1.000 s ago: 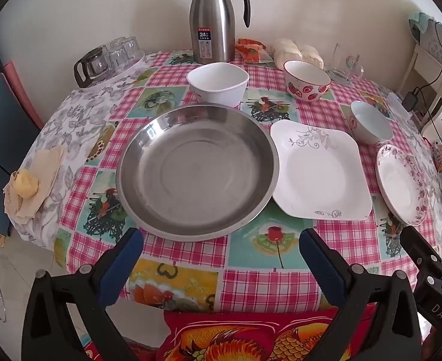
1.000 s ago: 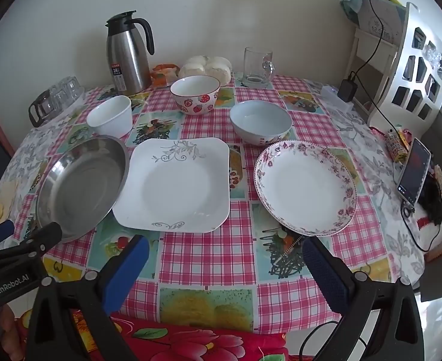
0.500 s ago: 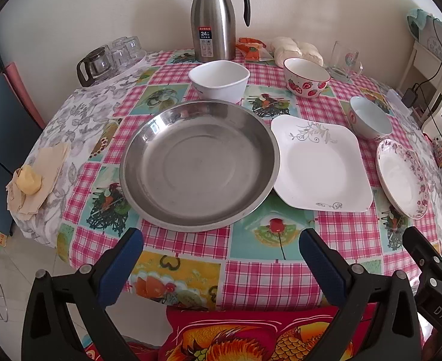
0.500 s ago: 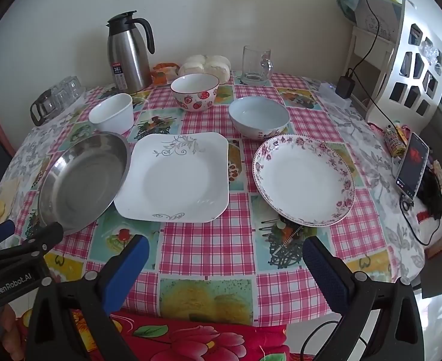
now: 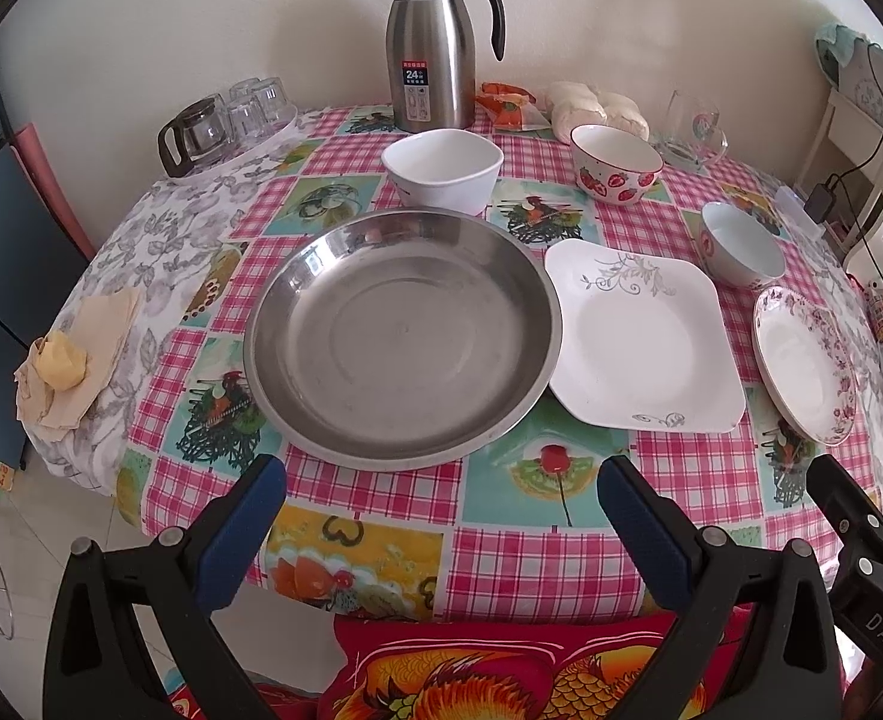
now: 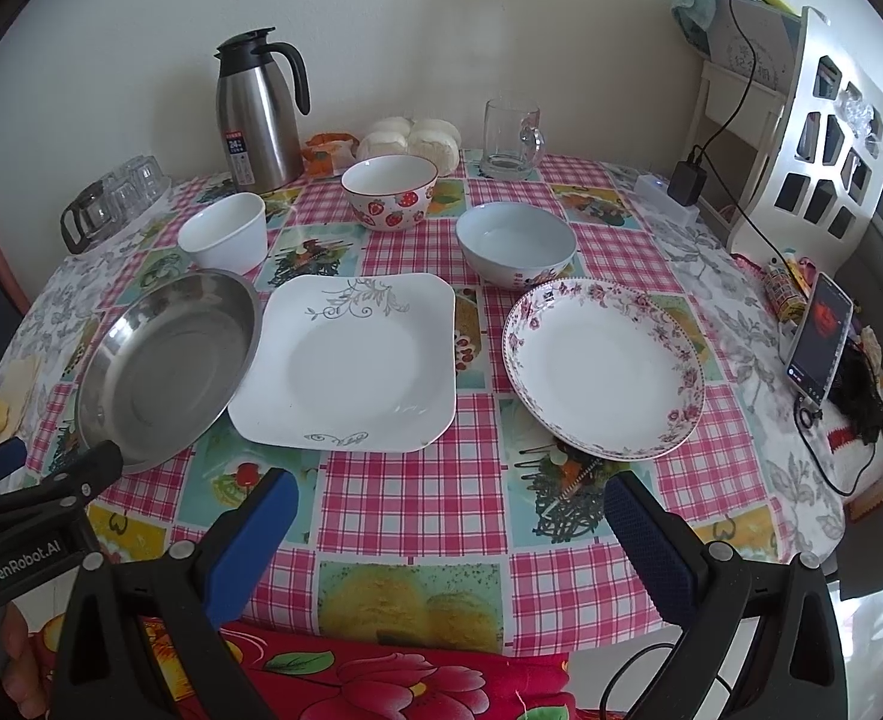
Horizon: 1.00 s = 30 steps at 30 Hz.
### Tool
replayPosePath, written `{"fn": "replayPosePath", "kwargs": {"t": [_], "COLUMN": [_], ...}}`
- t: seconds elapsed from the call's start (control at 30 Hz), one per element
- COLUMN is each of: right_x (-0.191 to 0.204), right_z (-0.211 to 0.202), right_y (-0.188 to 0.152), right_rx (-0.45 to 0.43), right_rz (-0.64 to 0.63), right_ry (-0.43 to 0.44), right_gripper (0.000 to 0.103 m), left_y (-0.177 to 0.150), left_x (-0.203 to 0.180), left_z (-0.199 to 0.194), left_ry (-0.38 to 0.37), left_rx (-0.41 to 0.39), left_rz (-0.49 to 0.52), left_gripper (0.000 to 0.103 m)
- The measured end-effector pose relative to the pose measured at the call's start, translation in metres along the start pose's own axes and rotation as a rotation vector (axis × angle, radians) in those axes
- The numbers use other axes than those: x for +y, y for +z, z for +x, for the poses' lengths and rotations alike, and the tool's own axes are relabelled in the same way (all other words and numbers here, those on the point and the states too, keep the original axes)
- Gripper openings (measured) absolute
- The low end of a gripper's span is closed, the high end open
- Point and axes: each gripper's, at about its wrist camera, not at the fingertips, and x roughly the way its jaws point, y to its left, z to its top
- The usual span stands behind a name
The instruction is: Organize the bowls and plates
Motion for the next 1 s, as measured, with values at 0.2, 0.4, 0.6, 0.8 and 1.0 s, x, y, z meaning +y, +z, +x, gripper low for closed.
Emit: {"fn": "replayPosePath", "kwargs": {"t": [0.2, 0.4, 0.6, 0.8, 1.0], "right_x": [0.0001, 0.0004, 0.0005, 0.0017, 0.0011], "right_z": [-0.0003, -0.0011, -0.0006, -0.0003, 0.0001], "right_y": [0.001, 0.0005, 0.0007, 0.0004, 0.0007], "right_rx": [-0.003, -0.005, -0.005, -0.004, -0.003], "right_rz": [0.001, 0.0, -0.002, -0.002, -0.001], "right_ry": [0.002, 0.001, 0.001, -0.001, 0.002], "right_gripper": [0.103, 0.103, 0.103, 0.103, 0.103], "left_y": [-0.0007, -0.0012, -0.0019, -0.0032, -0.0028], "left_x": [0.0, 0.0019, 0.0022, 0.0024, 0.0033], "left_z": [0.0003, 0.0011, 0.0013, 0.0021, 0.0049], "left_ry": [-0.004, -0.012, -0.013, -0.015, -0.032], "left_rx": [0.0, 0.002, 0.002, 0.004, 0.017], "left_rz": [-0.002, -0.006, -0.005, -0.005, -0.008], "left_gripper": [0.103, 0.103, 0.103, 0.103, 0.103]}}
